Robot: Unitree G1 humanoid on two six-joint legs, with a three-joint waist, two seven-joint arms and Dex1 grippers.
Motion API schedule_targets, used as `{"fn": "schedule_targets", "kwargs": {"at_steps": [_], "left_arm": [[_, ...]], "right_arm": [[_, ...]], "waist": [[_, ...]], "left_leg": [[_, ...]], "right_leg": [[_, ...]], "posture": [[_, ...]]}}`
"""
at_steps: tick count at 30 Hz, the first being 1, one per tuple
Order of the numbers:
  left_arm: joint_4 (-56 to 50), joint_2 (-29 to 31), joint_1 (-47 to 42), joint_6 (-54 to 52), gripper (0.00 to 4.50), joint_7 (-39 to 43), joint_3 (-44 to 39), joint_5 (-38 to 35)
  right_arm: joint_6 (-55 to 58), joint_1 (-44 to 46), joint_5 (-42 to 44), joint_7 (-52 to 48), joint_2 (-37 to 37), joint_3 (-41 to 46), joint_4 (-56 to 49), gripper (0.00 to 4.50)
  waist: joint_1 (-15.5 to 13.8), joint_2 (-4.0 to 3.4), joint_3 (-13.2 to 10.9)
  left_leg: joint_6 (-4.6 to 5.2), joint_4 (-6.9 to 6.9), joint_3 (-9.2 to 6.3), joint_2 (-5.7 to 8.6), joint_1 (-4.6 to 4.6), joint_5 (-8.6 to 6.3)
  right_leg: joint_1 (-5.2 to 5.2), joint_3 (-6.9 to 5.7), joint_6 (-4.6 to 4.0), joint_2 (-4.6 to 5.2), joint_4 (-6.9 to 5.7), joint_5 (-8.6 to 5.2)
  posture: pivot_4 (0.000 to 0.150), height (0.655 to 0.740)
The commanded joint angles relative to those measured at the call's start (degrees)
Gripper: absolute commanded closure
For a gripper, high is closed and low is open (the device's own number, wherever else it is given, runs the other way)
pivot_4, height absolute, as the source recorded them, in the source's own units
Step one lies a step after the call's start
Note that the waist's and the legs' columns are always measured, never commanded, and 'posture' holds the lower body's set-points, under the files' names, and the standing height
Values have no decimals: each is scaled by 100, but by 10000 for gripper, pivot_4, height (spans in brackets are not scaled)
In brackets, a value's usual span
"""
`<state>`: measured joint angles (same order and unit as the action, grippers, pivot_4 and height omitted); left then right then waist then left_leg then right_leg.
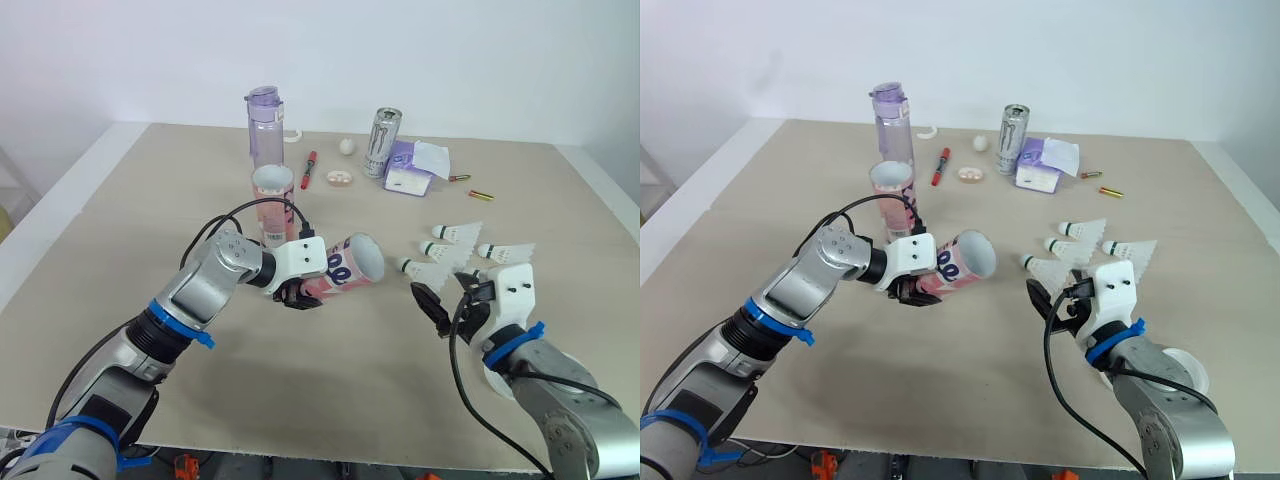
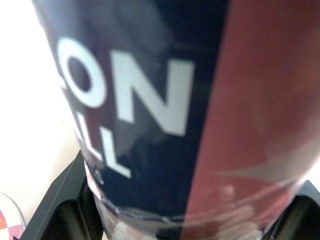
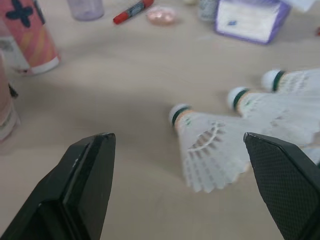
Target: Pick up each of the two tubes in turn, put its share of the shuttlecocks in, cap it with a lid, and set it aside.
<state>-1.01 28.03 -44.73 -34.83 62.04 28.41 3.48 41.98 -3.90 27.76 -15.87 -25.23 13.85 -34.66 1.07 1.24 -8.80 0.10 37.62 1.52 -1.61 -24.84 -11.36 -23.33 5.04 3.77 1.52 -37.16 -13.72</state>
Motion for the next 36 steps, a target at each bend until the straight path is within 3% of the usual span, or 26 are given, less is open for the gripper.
{"fn": "schedule_targets", "kwargs": {"at_steps": [1,21,22,23,26,32,36], "left_arm": [[-17,5,65,-41,13670,-9,80,46],[-133,99,175,-153,13670,-135,21,73],[-121,95,168,-147,13670,-141,21,77],[-114,92,164,-144,13670,-146,20,79],[-101,86,158,-136,13670,-156,22,80],[-77,56,148,-117,13670,-176,49,92],[-82,53,151,-122,13670,-181,46,89]], "right_arm": [[-199,191,-9,-101,-12,61,187,1064],[-287,990,-485,19,237,-500,1179,1064],[-299,1024,-517,50,267,-503,1211,6086],[-312,1053,-549,75,289,-507,1241,6975],[-339,1123,-603,105,360,-513,1310,17941],[-366,1280,-709,131,472,-573,1506,44592],[-380,1312,-746,129,506,-582,1558,44592]], "waist": [[2,0,0],[10,0,0],[10,0,0],[10,0,0],[11,0,0],[12,0,0],[12,0,0]], "left_leg": [[0,0,0,-1,0,0],[0,-3,0,-3,0,0],[0,-3,0,-3,1,0],[0,-3,0,-3,1,0],[0,-3,-1,-3,1,0],[0,-3,-1,-3,2,0],[0,-3,1,-3,2,0]], "right_leg": [[0,0,0,-1,0,0],[-2,1,-1,-6,0,-1],[-2,2,-1,-6,0,-1],[-2,1,-1,-6,0,0],[-1,1,-2,-7,0,0],[-1,1,-2,-7,0,1],[0,3,-2,-6,0,1]], "posture": [[1500,7400],[1500,7400],[1500,7400],[1500,7400],[1500,7400],[1500,7400],[1500,7400]]}}
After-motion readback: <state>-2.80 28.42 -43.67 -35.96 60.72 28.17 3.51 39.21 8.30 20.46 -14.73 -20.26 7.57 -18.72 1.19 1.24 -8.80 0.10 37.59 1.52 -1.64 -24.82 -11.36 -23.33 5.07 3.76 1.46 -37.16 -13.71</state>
